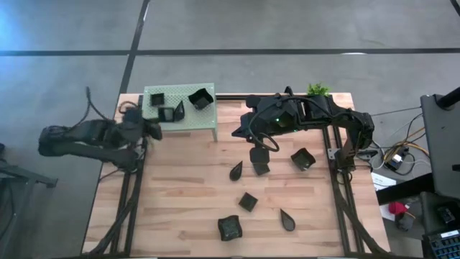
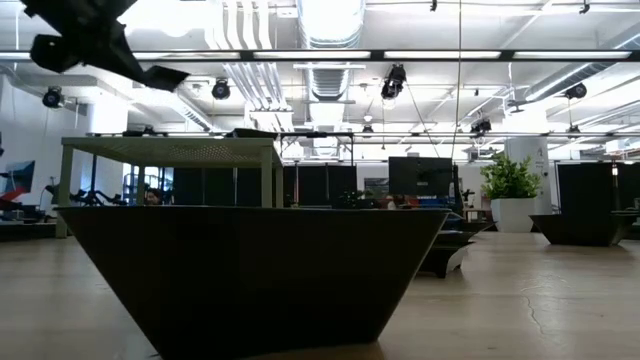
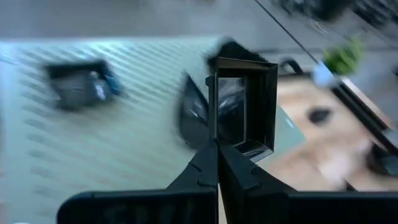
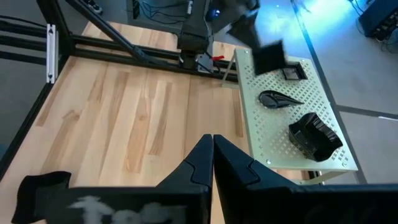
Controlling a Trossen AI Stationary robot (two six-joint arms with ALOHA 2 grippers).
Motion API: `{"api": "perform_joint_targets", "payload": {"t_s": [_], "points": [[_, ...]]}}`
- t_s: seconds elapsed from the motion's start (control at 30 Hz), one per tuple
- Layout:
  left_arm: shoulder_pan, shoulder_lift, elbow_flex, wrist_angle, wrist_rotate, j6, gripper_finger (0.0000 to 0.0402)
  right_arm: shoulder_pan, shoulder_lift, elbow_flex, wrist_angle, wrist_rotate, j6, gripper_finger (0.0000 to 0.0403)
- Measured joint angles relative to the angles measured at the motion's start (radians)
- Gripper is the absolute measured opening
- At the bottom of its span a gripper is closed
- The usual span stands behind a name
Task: Pick & Place Mini shaped plates
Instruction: Stack the black square plate on top of the black square plate on the shelf
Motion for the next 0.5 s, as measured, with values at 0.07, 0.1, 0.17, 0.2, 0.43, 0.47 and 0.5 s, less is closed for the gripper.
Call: {"api": "perform_joint_targets", "payload": {"t_s": [0.07, 0.1, 0.17, 0.2, 0.43, 0.47, 0.5], "points": [[0.036, -0.001, 0.027, -0.043, -0.042, 0.002, 0.0, 0.0, 0.0, 0.0, 0.0, 0.0, 0.0, 0.0008], [0.052, -0.001, 0.035, -0.064, -0.075, 0.007, 0.0, 0.0, 0.0, 0.0, 0.0, 0.0, 0.0, 0.0008], [0.083, -0.004, 0.04, -0.086, -0.136, 0.008, 0.0, 0.0, 0.0, 0.0, 0.0, 0.0, 0.0, 0.0008], [0.097, -0.007, 0.041, -0.091, -0.153, 0.002, 0.0, 0.0, 0.0, 0.0, 0.0, 0.0, 0.0, 0.0008], [0.174, -0.003, 0.027, -0.096, -0.147, 0.005, 0.0, 0.0, 0.0, 0.0, 0.005, 0.0, 0.0, 0.0008], [0.184, -0.003, 0.027, -0.096, -0.147, 0.005, 0.0, 0.0, 0.0, 0.0, 0.005, 0.0, 0.0, 0.0008], [0.193, -0.003, 0.027, -0.096, -0.148, 0.005, 0.0, 0.0, 0.0, 0.0, 0.006, 0.0, 0.0, 0.0008]]}}
